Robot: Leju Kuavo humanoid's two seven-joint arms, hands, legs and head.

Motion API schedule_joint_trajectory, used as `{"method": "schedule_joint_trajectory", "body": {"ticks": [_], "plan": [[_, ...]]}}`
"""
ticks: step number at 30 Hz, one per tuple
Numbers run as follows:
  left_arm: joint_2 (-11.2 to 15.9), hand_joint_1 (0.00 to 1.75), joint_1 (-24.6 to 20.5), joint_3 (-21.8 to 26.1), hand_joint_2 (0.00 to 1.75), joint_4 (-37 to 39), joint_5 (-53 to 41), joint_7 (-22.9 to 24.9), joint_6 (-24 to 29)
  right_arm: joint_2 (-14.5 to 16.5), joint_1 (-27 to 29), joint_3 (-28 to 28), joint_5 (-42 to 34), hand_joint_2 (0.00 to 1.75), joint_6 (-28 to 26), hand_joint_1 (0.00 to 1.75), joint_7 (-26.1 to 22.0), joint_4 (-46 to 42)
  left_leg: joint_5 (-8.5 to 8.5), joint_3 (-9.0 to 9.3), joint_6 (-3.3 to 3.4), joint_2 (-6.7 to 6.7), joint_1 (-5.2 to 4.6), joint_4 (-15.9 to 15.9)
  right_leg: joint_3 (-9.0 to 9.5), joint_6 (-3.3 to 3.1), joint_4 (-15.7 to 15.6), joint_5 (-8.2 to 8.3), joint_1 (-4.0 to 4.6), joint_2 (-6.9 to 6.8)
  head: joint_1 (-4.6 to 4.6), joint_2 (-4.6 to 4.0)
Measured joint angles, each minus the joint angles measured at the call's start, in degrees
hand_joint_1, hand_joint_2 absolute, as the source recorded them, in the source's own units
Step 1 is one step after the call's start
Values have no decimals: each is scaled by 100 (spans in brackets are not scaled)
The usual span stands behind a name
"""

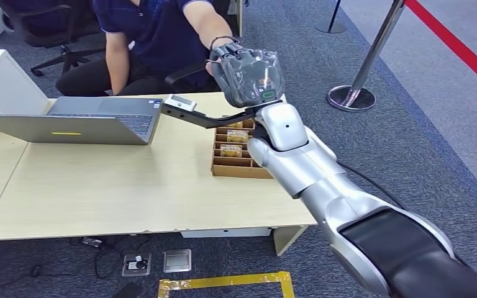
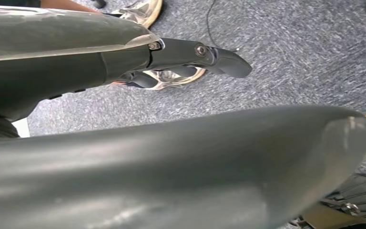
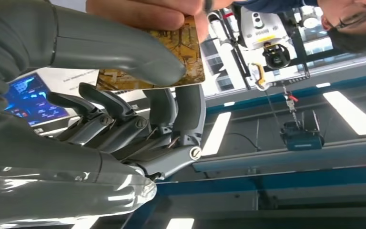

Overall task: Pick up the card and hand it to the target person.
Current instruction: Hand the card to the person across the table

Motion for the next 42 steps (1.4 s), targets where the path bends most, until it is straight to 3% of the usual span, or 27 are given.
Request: {"method": "schedule_joint_trajectory", "body": {"ticks": [6,10,16,20,28,35,42], "plan": [[2,0,21,1,0,0,-2,83,2,34,-1,-11,104,175,-2,175,56,225,0,-1,0,0,0,0,0,0,0,0,0,0,3,0],[5,0,34,-1,0,0,-13,86,2,34,0,-35,120,175,-3,0,62,334,0,-4,0,0,0,1,-3,0,0,0,0,0,6,0],[5,0,39,-3,0,0,-39,84,-3,34,10,-180,-144,175,-3,0,-144,433,0,-4,0,0,0,1,-5,0,-1,0,0,1,2,0],[5,0,50,-11,0,0,-60,84,-17,34,146,-349,-661,175,6,0,-544,295,0,-2,0,0,0,1,-4,0,-1,1,0,1,0,0],[5,0,161,-48,0,0,-72,79,-30,-151,1018,-548,-2302,175,403,0,-1313,-1166,-1,-2,0,0,0,2,-8,1,-4,0,0,1,3,0],[5,0,307,-44,0,0,7,-24,-11,-911,2381,-807,-4053,175,602,0,-2136,-3022,-6,-4,5,-8,-1,2,-1,2,-14,0,-1,-7,10,0],[36,0,463,30,0,0,162,-263,3,-1761,4239,-1674,-6663,175,2012,0,-3202,-4882,-15,-7,11,-24,-1,4,3,12,-21,-8,-1,-21,10,0]]}}
